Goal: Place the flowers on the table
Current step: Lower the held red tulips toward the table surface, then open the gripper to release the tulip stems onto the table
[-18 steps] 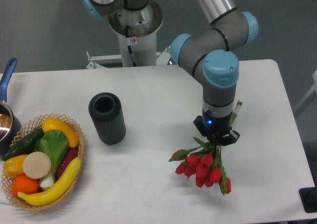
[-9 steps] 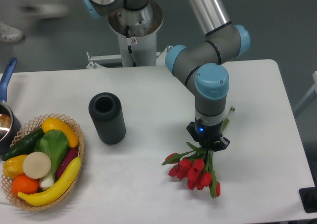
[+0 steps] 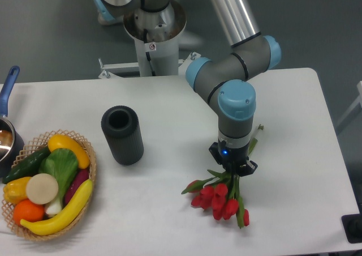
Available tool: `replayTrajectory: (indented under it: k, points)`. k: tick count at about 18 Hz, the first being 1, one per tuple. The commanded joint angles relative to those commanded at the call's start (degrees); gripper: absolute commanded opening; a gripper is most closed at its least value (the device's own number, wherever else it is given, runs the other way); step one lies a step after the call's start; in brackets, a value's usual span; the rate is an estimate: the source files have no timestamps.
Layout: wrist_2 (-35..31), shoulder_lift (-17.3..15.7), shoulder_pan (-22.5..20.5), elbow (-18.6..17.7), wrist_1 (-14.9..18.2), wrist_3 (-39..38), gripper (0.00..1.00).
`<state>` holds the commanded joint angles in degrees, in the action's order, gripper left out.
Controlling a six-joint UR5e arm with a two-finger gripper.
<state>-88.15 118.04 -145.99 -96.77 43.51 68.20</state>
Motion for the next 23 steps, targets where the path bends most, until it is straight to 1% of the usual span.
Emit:
replayTrajectory:
  k: [3,5,6,7,9,15,20,23]
  points:
    - [0.00,0.00,0.00,0.00,-0.09,0.00,0.32]
    - [0.00,-0.09,0.00,0.00,-0.09,0.09,0.42]
    - [0.00,-0.09,-0.09,0.00,-0.09,0.09,0.48]
    - [0.00,-0.09,0.00,-0.09,-0.09,0.09,0.67]
    - [0.09,-0.17,-0.09,-0.09,-0.26,0.26,1.00]
    - [0.18,-0.88,-0.17,-0.44,-1.84,0.35,1.00]
    - [0.09,-1.76,-0.44,0.17,-1.85,0.70,1.00]
    - [0.17,-3.16,-1.05,0.00,-1.85,0.70,1.00]
